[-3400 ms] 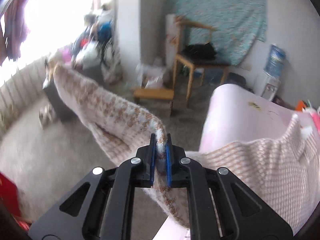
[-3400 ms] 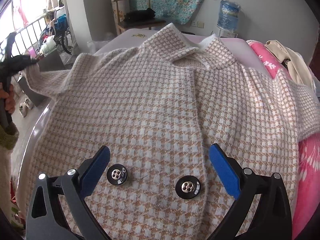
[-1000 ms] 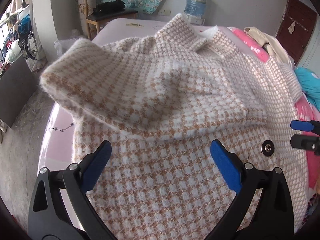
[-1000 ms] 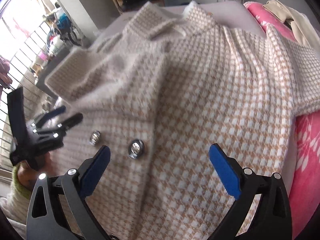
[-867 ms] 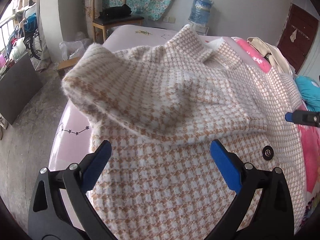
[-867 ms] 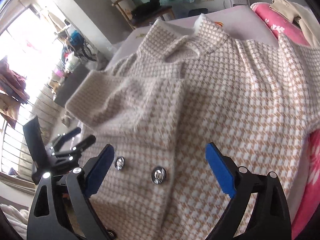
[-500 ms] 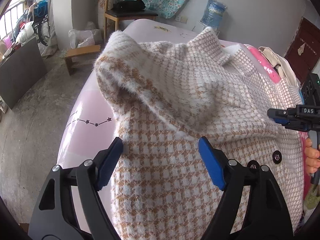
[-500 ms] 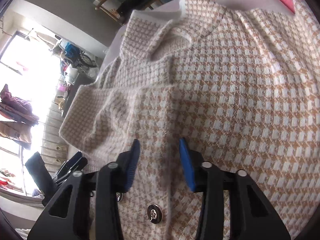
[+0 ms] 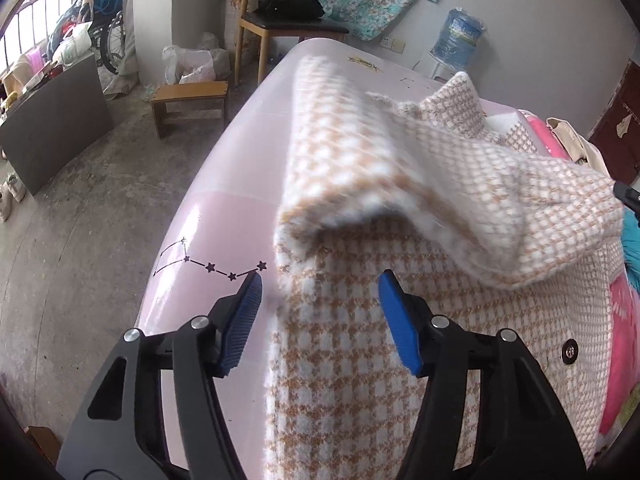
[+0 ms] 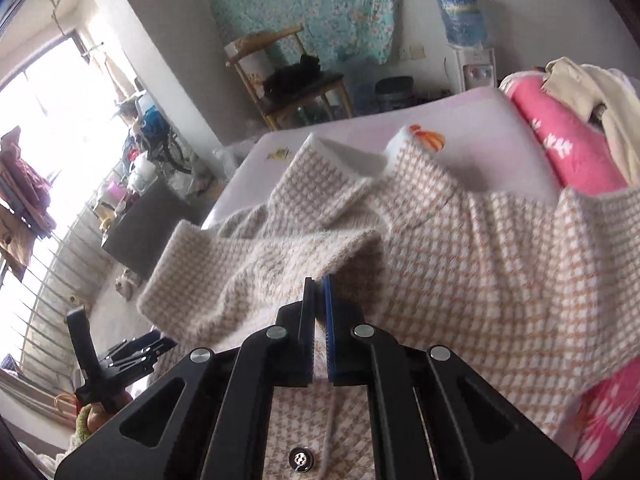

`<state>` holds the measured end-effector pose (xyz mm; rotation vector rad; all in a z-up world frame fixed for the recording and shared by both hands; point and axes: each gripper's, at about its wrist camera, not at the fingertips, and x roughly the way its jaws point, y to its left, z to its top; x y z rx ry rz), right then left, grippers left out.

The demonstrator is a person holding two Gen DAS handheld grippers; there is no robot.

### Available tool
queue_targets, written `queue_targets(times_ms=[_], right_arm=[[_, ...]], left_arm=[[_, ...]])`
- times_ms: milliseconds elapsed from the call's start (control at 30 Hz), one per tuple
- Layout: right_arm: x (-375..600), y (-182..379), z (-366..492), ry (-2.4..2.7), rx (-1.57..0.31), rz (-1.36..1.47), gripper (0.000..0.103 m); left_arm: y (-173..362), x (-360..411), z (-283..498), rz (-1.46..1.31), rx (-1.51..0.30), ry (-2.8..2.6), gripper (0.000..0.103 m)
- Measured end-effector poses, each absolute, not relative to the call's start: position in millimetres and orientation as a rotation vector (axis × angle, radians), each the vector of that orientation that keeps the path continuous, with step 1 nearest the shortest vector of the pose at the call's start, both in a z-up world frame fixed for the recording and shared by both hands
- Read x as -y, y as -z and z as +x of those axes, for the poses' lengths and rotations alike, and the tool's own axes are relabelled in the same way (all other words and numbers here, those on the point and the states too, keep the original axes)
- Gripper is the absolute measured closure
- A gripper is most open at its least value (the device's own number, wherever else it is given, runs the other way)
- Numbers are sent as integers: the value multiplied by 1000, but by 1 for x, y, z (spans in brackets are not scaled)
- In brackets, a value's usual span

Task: Fold large clothes

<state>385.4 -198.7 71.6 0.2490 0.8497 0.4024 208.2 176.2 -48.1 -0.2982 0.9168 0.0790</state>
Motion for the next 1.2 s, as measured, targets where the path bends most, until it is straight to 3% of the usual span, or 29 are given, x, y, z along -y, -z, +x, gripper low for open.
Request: queue_targets(times_ms=[133,400,600,700,767,833,900,1033,1200], right_arm=[[228,-67,393,-344,-868,256,98],[233,-51,403,-349,-894,269,98],[247,27,425,-271,-1102,258,98],[250,33,422,-285,-1114,276,97],[250,27,419,-312,-1100,273,94],[249,24,419,-327,-1092,269,79],[246,24,425,-327,-1092,255,71],[237,35,441,-309,-1123,232,70],[233,43,444,-305,-1128,229,70]], left_arm=[[49,-186,210,-310,-923,-103,51],[45,-196,218,-319,-903,-156,52],[48,-209,212,-380,-898,-205,52],[46,-228,202,-444,-906,-205,53],[38,-241,191,-476,-879,-185,54],[25,-248,186,-482,-839,-155,54],[13,-250,192,-499,-804,-101,52],[8,-244,240,-584,-840,39,42],[30,-232,320,-591,-939,88,42]])
